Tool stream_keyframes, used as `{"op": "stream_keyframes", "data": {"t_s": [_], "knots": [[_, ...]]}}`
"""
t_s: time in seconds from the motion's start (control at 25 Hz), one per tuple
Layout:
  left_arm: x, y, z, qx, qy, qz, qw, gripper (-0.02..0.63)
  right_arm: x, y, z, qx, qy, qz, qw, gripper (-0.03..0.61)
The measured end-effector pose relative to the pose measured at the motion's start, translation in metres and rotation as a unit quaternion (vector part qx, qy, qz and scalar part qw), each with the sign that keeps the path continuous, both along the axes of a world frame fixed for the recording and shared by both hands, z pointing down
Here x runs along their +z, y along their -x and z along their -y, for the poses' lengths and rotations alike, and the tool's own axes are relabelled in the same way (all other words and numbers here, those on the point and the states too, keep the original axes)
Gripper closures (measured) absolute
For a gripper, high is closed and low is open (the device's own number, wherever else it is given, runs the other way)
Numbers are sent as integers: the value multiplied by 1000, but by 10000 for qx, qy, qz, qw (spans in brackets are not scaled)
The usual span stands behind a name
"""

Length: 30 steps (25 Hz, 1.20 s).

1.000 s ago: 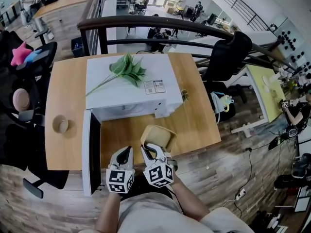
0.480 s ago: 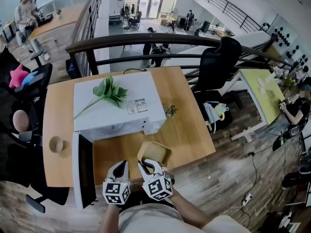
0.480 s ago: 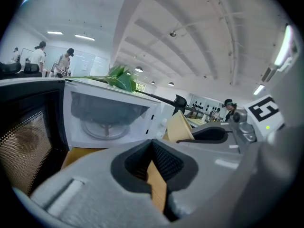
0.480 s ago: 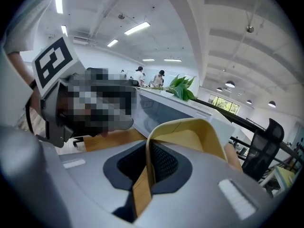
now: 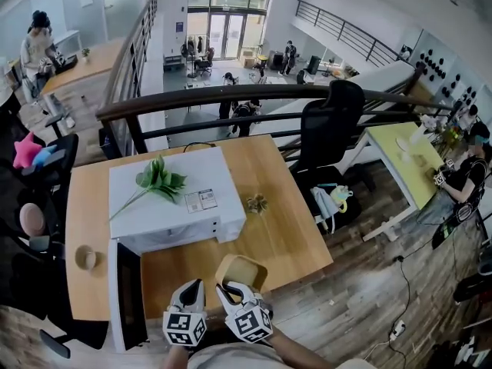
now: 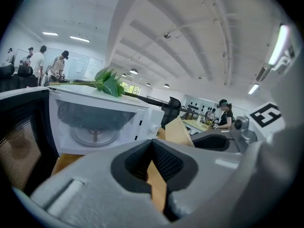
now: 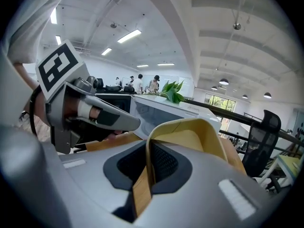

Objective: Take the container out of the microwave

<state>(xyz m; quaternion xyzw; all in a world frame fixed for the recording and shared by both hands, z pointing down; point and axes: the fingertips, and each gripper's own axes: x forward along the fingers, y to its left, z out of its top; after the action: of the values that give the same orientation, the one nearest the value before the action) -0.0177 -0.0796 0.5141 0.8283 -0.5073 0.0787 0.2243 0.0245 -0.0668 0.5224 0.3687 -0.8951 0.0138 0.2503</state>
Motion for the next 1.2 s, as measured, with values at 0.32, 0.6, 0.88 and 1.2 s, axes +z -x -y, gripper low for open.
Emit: {"op": "stream_keyframes", "data": {"t_s": [0.32, 0.6, 0.88, 1.2], "knots": [[-16, -13, -4, 39, -193, -41, 9998, 611, -15, -15, 0, 160, -55, 282, 9995, 552], [-40, -15, 4, -24, -530, -54, 9986, 611, -36, -22, 7, 311, -236, 500, 9980, 554], [-74, -10, 11, -168, -979, -52, 9950, 611, -73, -23, 17, 375, -544, 905, 9937, 554], [-115, -4, 14, -266, -1457, -135, 9889, 611, -124, -35, 27, 504, -1078, 1140, 9863, 554]]}}
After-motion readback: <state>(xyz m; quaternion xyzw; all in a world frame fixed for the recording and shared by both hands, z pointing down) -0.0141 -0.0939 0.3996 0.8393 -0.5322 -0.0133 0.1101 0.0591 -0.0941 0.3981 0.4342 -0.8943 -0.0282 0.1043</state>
